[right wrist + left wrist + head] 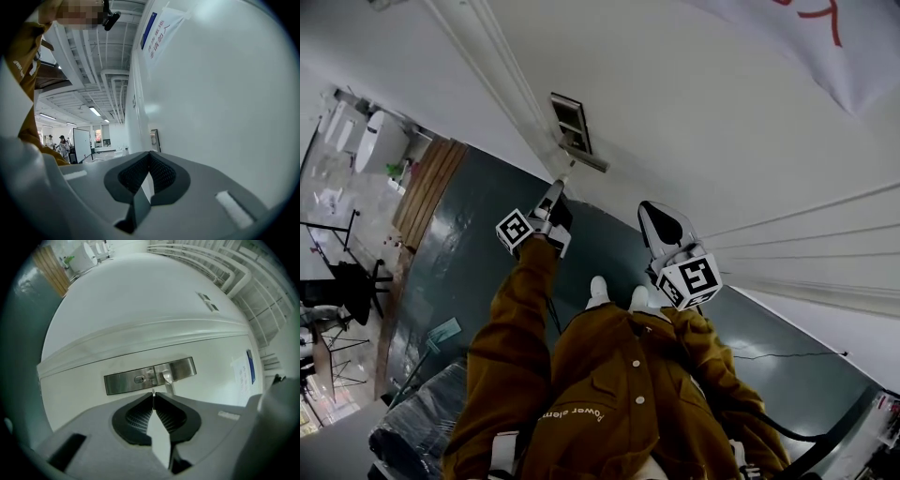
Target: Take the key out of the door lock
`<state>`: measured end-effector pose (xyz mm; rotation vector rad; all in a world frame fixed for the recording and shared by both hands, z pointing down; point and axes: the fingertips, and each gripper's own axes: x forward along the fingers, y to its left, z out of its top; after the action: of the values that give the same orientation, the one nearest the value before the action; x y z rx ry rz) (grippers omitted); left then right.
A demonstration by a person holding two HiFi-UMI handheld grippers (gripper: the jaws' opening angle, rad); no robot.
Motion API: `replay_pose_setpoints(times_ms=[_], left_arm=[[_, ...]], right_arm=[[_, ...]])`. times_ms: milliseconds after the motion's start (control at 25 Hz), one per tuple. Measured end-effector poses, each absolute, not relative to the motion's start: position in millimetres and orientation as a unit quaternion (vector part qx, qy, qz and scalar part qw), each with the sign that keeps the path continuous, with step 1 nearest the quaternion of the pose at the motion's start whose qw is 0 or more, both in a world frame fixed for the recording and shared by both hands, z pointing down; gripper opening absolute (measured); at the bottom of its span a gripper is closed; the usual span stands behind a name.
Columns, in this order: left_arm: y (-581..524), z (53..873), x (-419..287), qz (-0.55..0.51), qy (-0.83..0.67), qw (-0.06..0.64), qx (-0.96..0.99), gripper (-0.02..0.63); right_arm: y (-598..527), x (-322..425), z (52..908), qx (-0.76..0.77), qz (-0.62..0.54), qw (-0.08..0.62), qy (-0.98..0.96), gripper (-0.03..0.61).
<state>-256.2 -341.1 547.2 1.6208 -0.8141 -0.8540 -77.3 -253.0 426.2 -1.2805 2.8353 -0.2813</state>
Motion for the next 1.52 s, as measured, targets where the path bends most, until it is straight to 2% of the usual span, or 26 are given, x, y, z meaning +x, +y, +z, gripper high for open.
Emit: replay_pose_setpoints(times_ms=[200, 600, 720, 880, 1520], left_arm=[[-280, 513, -238, -0.297, -0.359, 0.488, 0.738, 0.020], [-205, 429, -183, -0.047, -0.444, 0.181, 0.876, 0.021], [-194, 411, -163, 0.005, -0.457, 0.117, 0.882, 0.021], [-192, 398, -145, 0.029, -0.469, 0.084, 0.879, 0.021], [-194, 406, -127, 0.047, -0.464, 0.090, 0.880, 0.021]], right_arm=[[-248, -88, 427, -0.392, -0.089, 0.005, 0.916, 0.006], [-246, -83, 425, -0.386, -0.076, -0.001, 0.919, 0.006], [-243, -76, 422, -0.390, -0.071, -0.001, 0.918, 0.006], [-238, -70, 419, -0.386, -0.086, -0.007, 0.918, 0.005], [-229, -61, 409, -0.386, -0.082, 0.001, 0.919, 0.005]])
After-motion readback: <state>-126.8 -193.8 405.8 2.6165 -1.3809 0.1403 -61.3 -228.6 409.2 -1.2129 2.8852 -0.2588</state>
